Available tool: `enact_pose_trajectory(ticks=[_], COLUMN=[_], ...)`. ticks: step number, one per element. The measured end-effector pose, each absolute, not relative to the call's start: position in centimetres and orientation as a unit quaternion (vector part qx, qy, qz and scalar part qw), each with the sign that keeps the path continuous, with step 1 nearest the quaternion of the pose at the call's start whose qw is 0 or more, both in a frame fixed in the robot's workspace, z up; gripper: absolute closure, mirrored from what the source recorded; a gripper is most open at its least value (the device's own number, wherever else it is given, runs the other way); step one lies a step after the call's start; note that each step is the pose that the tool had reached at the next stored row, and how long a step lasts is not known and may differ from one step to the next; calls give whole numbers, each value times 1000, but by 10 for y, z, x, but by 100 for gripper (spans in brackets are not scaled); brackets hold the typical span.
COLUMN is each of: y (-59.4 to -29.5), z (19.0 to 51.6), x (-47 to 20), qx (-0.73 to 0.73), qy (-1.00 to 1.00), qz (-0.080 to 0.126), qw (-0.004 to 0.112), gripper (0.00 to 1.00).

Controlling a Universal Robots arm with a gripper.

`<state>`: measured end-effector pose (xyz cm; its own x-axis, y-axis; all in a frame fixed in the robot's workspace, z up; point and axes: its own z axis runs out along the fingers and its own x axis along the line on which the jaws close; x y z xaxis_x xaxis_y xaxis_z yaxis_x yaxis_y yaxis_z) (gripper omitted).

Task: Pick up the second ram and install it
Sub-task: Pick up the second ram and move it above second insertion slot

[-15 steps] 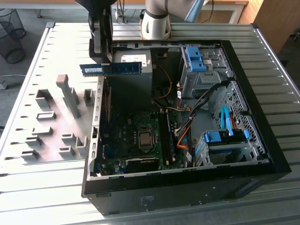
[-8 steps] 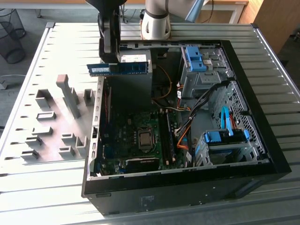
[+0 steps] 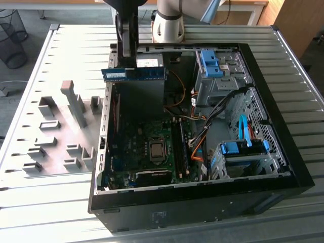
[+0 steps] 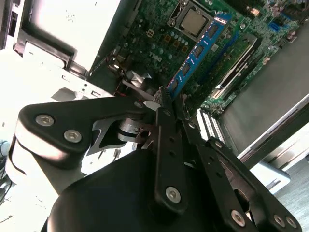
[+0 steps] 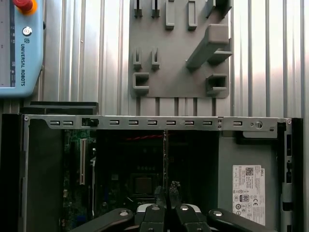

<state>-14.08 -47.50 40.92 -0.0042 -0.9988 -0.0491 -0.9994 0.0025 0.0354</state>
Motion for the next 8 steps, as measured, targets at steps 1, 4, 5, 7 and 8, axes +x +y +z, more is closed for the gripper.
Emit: enact_pose_trajectory(ticks=[1, 4, 5, 7, 8], y=[-475, -475, -475, -475, -475], z=[409, 409, 409, 409, 409], x=[-139, -133, -131, -128, -126], qx=[-706, -706, -706, -706, -706], qy=[708, 708, 708, 708, 708], qz=[30, 30, 30, 30, 30], qw=[5, 5, 5, 5, 5], gripper=[86, 86, 86, 86, 86])
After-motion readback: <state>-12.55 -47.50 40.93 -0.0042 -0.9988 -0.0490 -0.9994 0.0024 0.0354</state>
